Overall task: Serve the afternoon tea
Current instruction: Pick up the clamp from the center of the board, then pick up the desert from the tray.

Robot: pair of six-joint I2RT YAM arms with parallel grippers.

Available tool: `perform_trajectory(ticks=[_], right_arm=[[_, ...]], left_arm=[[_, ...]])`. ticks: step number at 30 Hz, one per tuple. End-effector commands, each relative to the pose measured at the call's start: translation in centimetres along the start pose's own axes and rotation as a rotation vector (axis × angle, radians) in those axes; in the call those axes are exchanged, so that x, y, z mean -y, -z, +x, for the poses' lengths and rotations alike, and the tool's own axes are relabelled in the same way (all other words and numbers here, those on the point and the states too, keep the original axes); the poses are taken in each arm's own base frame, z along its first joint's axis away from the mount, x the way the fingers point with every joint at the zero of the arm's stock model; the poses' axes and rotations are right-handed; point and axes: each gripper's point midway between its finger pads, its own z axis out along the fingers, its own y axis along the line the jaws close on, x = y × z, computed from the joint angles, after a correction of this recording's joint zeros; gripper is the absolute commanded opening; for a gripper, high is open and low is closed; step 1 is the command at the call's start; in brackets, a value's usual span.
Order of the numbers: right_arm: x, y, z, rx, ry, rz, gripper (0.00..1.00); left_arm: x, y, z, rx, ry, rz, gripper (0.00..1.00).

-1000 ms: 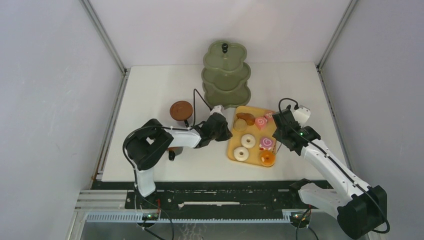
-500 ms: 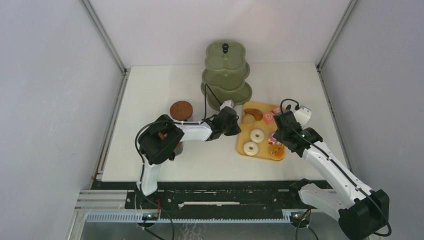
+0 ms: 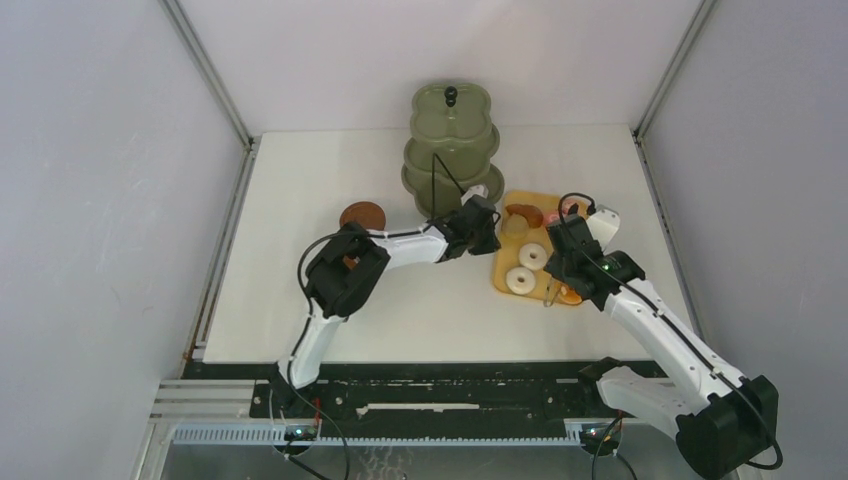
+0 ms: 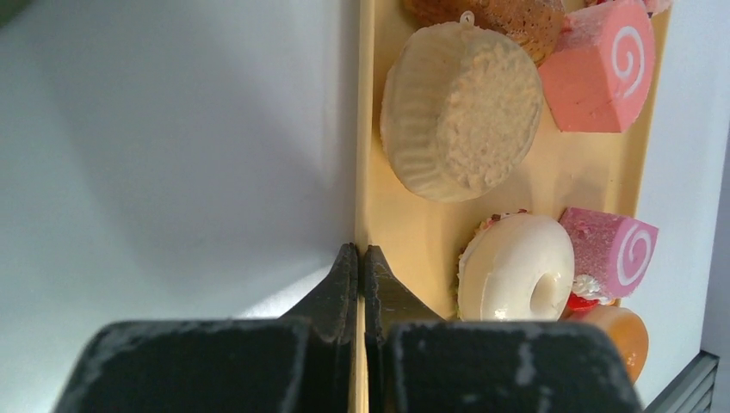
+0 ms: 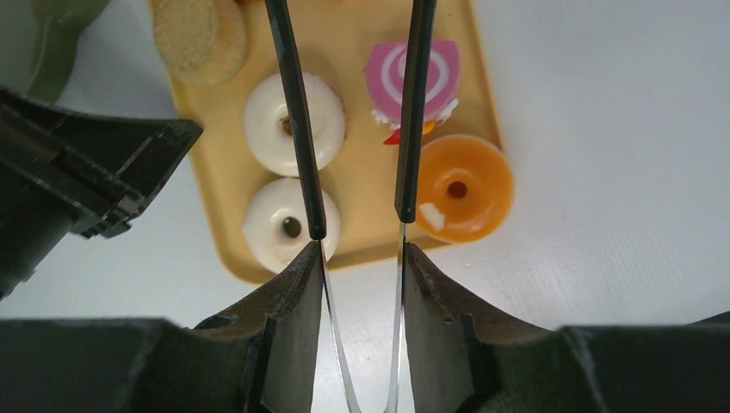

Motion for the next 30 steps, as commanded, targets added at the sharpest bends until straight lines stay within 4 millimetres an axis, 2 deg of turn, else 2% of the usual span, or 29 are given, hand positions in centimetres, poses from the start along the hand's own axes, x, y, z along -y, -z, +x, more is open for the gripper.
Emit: perform_trajectory(ticks=[1,9,14,17,22,30], right_arm=[[-2.0,0.9,-2.3,0.053,0.0,-0.066,0.43],[-2.5,0.5,-1.6,0.02,0.035,-0.078,0.43],[-2.8,0.6,-1.4,0.006,0.045,-0.094,0.43],[-2.9,0.8,-1.1,0.0,0.052,-0.098,0.42],[-3.1,0.7,-0.6,-0.01,0.058,-0.091,0.42],[-3.1,0.6,0.1,-0.018,0.063,-0.086,0.43]], left_arm=[[4.7,-0.1,-4.8,0.074,0.015,0.111,0.0],[6.4,-1.6,-8.8,0.121,0.05,0.153,0.0],[6.6,-2.7,-10.0,0.125,0.059,0.161,0.0],[6.0,-3.4,-9.8,0.118,0.066,0.155,0.0],[5.0,-4.3,-8.4,0.089,0.074,0.148,0.01],[4.6,-4.8,-6.1,0.057,0.052,0.144,0.29]])
